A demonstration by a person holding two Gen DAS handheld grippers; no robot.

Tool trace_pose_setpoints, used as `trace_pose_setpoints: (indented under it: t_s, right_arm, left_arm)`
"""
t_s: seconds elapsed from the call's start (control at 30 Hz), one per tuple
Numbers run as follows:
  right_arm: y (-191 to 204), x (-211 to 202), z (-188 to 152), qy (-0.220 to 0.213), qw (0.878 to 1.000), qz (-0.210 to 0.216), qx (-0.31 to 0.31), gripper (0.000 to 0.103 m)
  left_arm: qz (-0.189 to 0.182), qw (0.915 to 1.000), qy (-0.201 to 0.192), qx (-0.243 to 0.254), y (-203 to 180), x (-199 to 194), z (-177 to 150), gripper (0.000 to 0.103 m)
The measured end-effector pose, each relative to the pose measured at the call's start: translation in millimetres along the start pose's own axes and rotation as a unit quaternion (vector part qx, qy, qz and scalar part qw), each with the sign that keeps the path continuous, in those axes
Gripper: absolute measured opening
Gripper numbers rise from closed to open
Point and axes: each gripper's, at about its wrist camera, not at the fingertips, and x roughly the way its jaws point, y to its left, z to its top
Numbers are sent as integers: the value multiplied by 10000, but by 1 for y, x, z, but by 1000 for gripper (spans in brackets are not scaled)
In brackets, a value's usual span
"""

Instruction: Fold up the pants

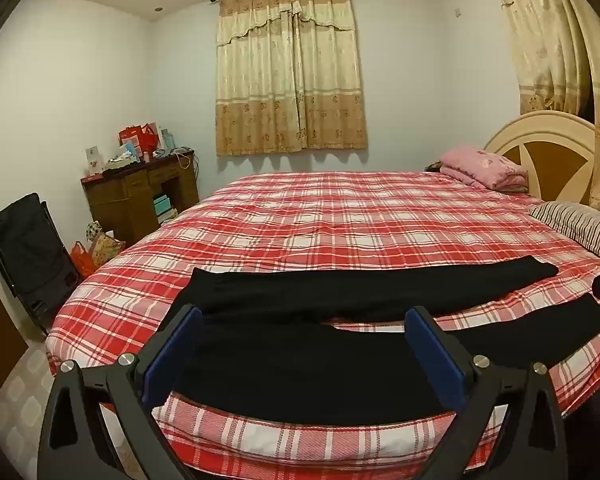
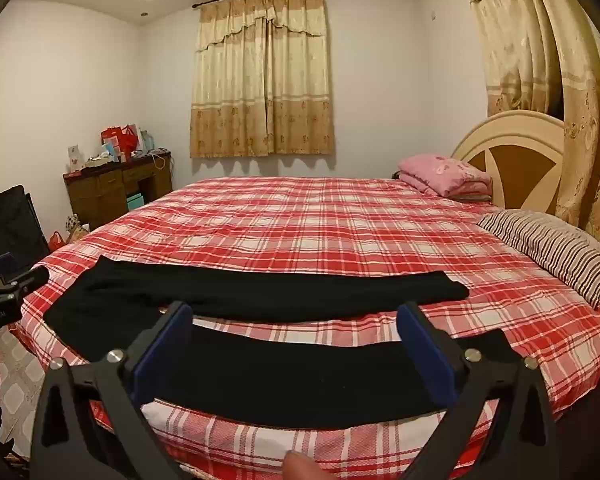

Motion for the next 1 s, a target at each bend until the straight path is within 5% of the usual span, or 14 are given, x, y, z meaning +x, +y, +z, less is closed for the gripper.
trace_pose_setpoints:
  t_s: [1.0]
  right_arm:
    - [-6,10,-7,170,9998,-83,-7,103]
  left_arm:
    - [15,9999,72,95,2,4,-3,102]
